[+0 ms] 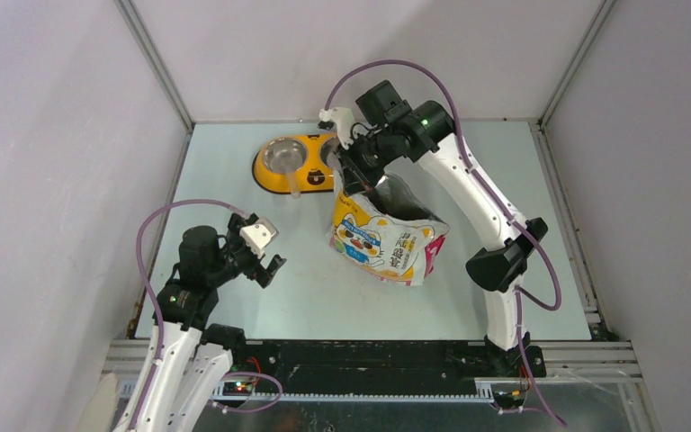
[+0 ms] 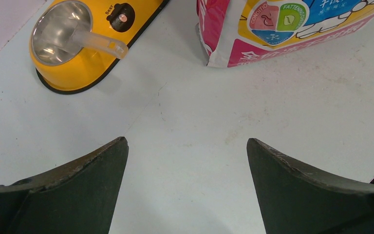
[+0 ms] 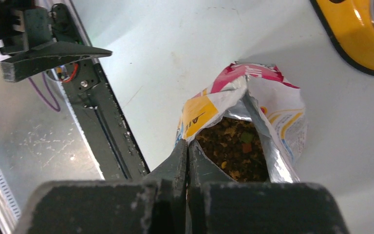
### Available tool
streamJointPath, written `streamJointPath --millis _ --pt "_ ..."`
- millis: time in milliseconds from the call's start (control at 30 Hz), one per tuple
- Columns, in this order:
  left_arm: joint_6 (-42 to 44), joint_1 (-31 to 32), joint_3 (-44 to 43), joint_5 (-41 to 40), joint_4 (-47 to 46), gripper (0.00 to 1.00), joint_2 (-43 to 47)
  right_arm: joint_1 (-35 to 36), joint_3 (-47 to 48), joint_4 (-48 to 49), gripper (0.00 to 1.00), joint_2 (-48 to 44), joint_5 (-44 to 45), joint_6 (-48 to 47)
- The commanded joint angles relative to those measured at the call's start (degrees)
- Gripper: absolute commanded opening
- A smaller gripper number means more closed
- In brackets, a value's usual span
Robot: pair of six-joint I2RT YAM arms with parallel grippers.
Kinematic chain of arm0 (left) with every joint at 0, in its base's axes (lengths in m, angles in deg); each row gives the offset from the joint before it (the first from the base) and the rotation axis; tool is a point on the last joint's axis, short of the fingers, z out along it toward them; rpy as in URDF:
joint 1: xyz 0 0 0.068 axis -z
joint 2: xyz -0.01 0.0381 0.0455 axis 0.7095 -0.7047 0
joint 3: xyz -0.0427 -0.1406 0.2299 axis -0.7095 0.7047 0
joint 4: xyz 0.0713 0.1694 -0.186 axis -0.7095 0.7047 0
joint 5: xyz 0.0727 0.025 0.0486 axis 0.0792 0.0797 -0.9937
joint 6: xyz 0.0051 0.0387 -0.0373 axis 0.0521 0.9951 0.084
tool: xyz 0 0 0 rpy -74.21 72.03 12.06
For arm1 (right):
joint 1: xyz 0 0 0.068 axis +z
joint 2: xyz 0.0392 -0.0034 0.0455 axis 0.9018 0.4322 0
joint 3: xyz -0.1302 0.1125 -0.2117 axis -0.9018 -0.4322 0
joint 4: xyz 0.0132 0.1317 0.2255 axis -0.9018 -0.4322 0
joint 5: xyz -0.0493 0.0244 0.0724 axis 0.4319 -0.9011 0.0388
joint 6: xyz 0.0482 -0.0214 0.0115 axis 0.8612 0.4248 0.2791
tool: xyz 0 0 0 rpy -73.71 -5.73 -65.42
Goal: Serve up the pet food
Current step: Open the pet food bag at the center of the board.
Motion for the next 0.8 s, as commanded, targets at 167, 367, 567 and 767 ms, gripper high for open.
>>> streamJointPath --millis 167,367,567,767 --pt "0.18 -0.57 -1.24 -0.27 -1.38 1.0 -0.33 -2.15 4.47 -1.29 0.0 -2.21 -13.35 -1.52" --pt "0.15 -0.57 -1.25 -0.27 -1.35 1.0 -0.35 -3.93 5.84 -1.13 0.08 -2.52 -15.84 -1.26" --pt "0.18 -0.57 -1.17 -0.11 -1.35 1.0 -0.19 -4.11 5.74 -1.1 0.42 -4.69 -11.17 -1.78" --pt "0.18 -0.57 -1.08 0.02 -1.4 1.0 0.43 -5.49 3.26 -0.37 0.49 -8.54 -3.47 -2.09"
